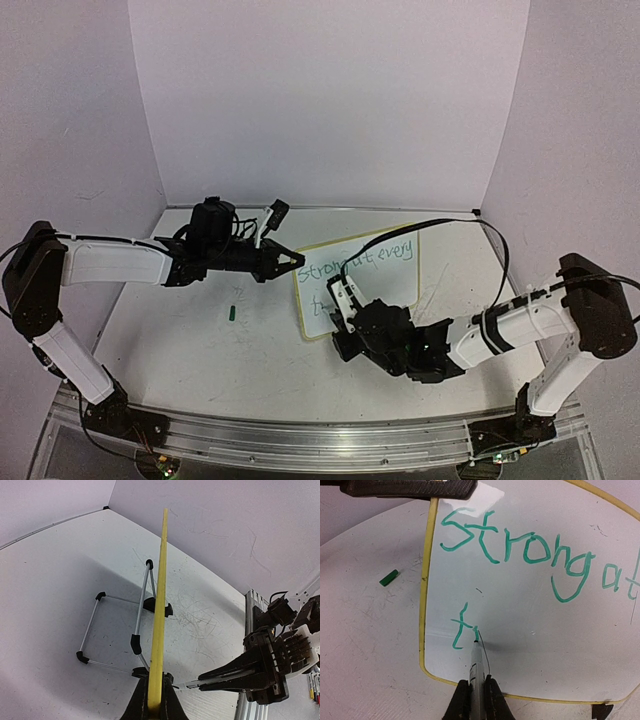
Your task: Write a sentence on the whiteboard
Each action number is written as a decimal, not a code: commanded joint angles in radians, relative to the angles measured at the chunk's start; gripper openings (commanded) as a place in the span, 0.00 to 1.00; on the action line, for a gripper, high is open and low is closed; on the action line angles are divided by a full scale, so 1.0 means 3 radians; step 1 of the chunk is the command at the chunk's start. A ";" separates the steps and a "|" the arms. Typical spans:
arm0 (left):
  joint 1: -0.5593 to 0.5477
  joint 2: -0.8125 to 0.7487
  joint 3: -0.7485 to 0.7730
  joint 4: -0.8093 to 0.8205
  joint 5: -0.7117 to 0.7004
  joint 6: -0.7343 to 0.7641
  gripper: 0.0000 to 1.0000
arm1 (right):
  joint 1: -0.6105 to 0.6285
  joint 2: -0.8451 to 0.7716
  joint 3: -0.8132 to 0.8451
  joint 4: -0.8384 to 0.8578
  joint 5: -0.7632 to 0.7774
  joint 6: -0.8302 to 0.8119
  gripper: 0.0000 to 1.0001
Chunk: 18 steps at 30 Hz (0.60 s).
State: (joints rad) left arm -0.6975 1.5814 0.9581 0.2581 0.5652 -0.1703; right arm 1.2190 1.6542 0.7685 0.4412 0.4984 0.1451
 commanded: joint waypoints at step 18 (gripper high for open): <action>0.0004 -0.0137 0.0124 0.0029 -0.0099 0.0097 0.00 | -0.0012 -0.0015 0.0069 -0.0033 0.0293 0.0082 0.00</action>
State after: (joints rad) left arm -0.6975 1.5814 0.9581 0.2581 0.5652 -0.1590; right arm 1.2239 1.6737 0.7685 0.4157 0.4985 0.1665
